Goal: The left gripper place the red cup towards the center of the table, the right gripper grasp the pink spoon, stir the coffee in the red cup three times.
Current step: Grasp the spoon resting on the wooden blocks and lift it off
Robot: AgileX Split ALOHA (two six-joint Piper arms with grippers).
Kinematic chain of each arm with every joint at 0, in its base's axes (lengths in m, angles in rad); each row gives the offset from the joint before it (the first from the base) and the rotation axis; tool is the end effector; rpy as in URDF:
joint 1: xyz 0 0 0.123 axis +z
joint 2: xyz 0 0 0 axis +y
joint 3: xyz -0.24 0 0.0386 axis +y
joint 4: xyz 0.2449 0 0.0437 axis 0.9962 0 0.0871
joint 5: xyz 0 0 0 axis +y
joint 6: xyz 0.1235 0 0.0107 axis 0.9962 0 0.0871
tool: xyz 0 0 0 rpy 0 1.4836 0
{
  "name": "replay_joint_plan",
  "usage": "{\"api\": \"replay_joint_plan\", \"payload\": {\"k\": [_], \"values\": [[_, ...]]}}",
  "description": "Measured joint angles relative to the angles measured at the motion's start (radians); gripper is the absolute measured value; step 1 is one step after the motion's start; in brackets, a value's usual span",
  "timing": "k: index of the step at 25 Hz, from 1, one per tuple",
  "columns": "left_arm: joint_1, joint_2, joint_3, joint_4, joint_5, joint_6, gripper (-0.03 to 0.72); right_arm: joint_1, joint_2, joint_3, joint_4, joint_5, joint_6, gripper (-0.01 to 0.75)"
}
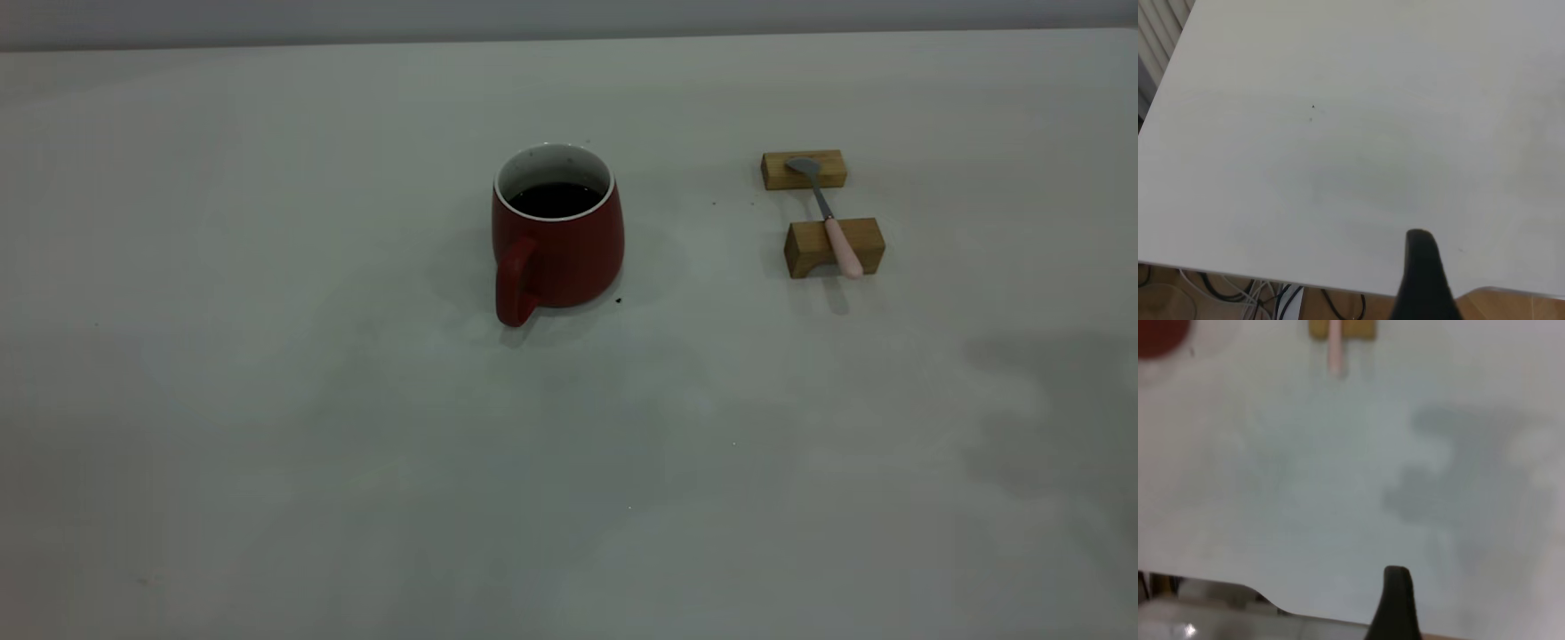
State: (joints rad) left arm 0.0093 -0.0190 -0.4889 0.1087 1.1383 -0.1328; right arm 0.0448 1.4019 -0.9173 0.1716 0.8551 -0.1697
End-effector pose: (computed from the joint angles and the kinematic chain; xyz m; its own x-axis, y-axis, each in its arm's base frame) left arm 0.0576 0.0128 0.2507 -0.5048 -0.0913 -0.8584 -0.1381 0.9901 -0.0240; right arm 0.2730 0.0282 0.1742 -0.9402 -0.0982 -0.3263 -0.1389 0.9849 0.1038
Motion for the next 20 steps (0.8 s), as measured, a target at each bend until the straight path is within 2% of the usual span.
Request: {"api": "replay_joint_plan", "payload": {"k": [5, 11, 16, 20], "values": [[0.000, 0.000, 0.000, 0.000, 0.000, 0.000, 0.594, 0.090, 0.324, -0.120, 0.001, -0.070, 0.000, 0.718], [0.000, 0.000, 0.000, 0.000, 0.000, 0.000, 0.594, 0.164, 0.607, -0.289, 0.001, -0.082, 0.000, 0.718], [0.000, 0.000, 0.000, 0.000, 0.000, 0.000, 0.594, 0.212, 0.748, -0.384, 0.001, -0.099, 0.000, 0.715], [0.000, 0.000, 0.000, 0.000, 0.000, 0.000, 0.594, 0.225, 0.784, -0.400, 0.002, -0.160, -0.001, 0.713]]}}
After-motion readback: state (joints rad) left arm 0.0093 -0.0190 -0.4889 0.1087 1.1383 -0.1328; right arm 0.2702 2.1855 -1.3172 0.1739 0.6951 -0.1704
